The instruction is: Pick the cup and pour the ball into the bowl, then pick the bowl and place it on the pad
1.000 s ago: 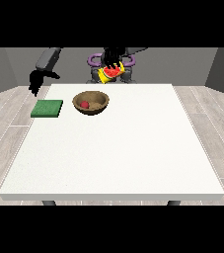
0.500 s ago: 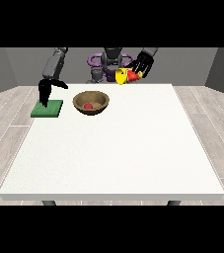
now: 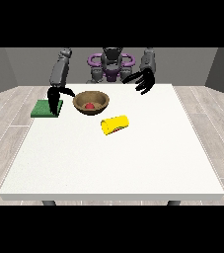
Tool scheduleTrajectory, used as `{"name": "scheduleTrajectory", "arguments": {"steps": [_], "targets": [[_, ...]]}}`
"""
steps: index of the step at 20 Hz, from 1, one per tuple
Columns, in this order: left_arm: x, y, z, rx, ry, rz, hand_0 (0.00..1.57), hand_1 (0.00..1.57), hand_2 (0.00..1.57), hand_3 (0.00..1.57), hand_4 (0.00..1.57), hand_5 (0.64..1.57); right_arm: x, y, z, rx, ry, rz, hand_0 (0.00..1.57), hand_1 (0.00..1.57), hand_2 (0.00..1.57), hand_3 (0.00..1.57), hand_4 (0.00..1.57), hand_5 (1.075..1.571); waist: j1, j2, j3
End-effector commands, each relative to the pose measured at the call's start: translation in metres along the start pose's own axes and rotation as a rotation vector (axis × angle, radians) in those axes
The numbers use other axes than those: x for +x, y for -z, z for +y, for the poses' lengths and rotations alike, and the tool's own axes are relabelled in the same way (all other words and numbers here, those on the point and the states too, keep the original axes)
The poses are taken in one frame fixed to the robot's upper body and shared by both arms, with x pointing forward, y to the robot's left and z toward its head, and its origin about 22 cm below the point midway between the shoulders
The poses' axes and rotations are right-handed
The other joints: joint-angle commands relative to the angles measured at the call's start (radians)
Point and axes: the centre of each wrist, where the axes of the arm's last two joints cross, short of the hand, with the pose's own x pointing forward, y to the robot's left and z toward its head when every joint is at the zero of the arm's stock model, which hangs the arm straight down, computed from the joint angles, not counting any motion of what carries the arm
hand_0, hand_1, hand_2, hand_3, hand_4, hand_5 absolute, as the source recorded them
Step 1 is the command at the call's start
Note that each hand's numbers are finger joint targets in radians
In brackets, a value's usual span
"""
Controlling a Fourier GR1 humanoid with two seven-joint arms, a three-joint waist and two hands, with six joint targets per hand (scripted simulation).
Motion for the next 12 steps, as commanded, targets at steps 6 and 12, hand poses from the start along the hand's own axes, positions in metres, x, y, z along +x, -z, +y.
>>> {"name": "scheduleTrajectory", "arguments": {"steps": [6,12], "targets": [[-0.045,-0.005,0.034,0.022,-0.146,0.067,0.0,0.0,0.0,0.0,0.0,1.527,-0.009,0.003,0.032,0.076,-0.014,0.062,0.0,0.0,0.0,0.0,0.0,1.545,-0.079,-0.02,0.0037],[-0.037,-0.015,0.017,-0.012,-0.158,0.093,0.0,0.0,0.0,0.0,0.0,1.546,-0.059,-0.038,0.026,0.041,0.02,0.134,0.0,0.0,0.0,0.0,0.19,1.549,-0.048,-0.064,0.0043]]}}
